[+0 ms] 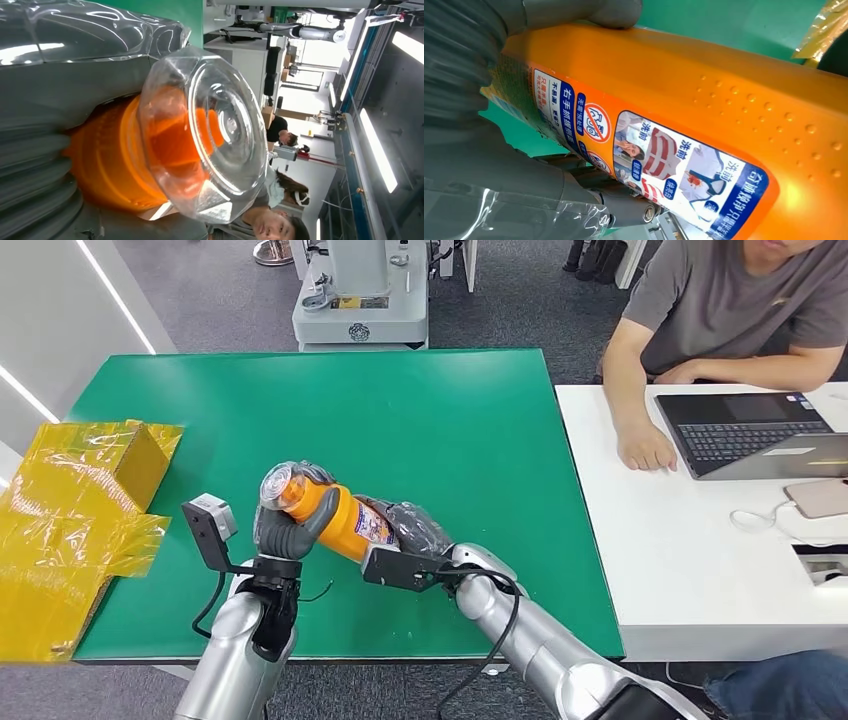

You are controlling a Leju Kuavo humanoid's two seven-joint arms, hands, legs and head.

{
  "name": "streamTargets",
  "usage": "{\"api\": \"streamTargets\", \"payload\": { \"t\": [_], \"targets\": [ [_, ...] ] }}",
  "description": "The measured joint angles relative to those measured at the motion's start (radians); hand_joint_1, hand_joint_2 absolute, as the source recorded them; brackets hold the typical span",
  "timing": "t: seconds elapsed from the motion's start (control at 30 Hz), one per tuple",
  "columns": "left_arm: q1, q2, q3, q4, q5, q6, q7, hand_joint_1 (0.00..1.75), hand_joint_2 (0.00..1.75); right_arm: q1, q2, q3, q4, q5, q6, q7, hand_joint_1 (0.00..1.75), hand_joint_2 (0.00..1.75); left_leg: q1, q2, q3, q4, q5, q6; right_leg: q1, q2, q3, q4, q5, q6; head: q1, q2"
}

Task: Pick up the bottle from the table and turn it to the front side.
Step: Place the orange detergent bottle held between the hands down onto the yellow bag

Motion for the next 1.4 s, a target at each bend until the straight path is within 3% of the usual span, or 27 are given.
{"api": "streamTargets", "payload": {
  "t": [0.37, 0.43, 0.47, 0.5, 0.6, 1.13, 1.4],
  "targets": [
    [0.007, -0.011, 0.0, 0.0, -0.017, -0.003, -0.007, 1.75, 1.75, -0.001, 0.0, -0.001, 0.023, 0.014, -0.018, 0.004, 1.75, 1.75, 0.0, 0.0, 0.0, 0.0, 0.0, 0.0, 0.0, 0.0, 0.0, 0.0, 0.0, 0.0, 0.0, 0.0],
    [0.007, -0.011, 0.0, 0.0, -0.017, -0.002, -0.007, 1.75, 1.75, -0.001, 0.0, -0.003, 0.024, 0.015, -0.027, 0.01, 1.6, 1.75, 0.0, 0.0, 0.0, 0.0, 0.0, 0.0, 0.0, 0.0, 0.0, 0.0, 0.0, 0.0, 0.0, 0.0],
    [0.007, -0.011, 0.0, 0.0, -0.017, -0.002, -0.007, 1.75, 1.75, 0.0, 0.0, -0.005, 0.023, 0.016, -0.035, 0.015, 1.45, 1.75, 0.0, 0.0, 0.0, 0.0, 0.0, 0.0, 0.0, 0.0, 0.0, 0.0, 0.0, 0.0, 0.0, 0.0],
    [0.007, -0.011, 0.0, 0.0, -0.017, -0.001, -0.007, 1.75, 1.75, 0.0, 0.0, -0.008, 0.022, 0.016, -0.045, 0.022, 1.01, 1.75, 0.0, 0.0, 0.0, 0.0, 0.0, 0.0, 0.0, 0.0, 0.0, 0.0, 0.0, 0.0, 0.0, 0.0],
    [0.007, -0.011, 0.0, 0.0, -0.016, 0.001, -0.008, 1.75, 1.75, 0.008, 0.001, -0.02, 0.011, 0.016, -0.073, 0.044, 0.0, 1.75, 0.0, 0.0, 0.0, 0.0, 0.0, 0.0, 0.0, 0.0, 0.0, 0.0, 0.0, 0.0, 0.0, 0.0],
    [0.017, 0.011, 0.005, -0.004, -0.011, 0.011, -0.012, 1.75, 1.75, 0.085, -0.006, -0.109, -0.16, -0.045, -0.141, 0.109, 0.0, 1.75, 0.0, 0.0, 0.0, 0.0, 0.0, 0.0, 0.0, 0.0, 0.0, 0.0, 0.0, 0.0, 0.0, 0.0],
    [0.036, 0.024, 0.016, -0.012, 0.008, 0.032, -0.017, 1.75, 1.75, 0.189, -0.023, -0.149, -0.398, -0.155, -0.188, 0.137, 0.0, 1.75, 0.0, 0.0, 0.0, 0.0, 0.0, 0.0, 0.0, 0.0, 0.0, 0.0, 0.0, 0.0, 0.0, 0.0]
  ]
}}
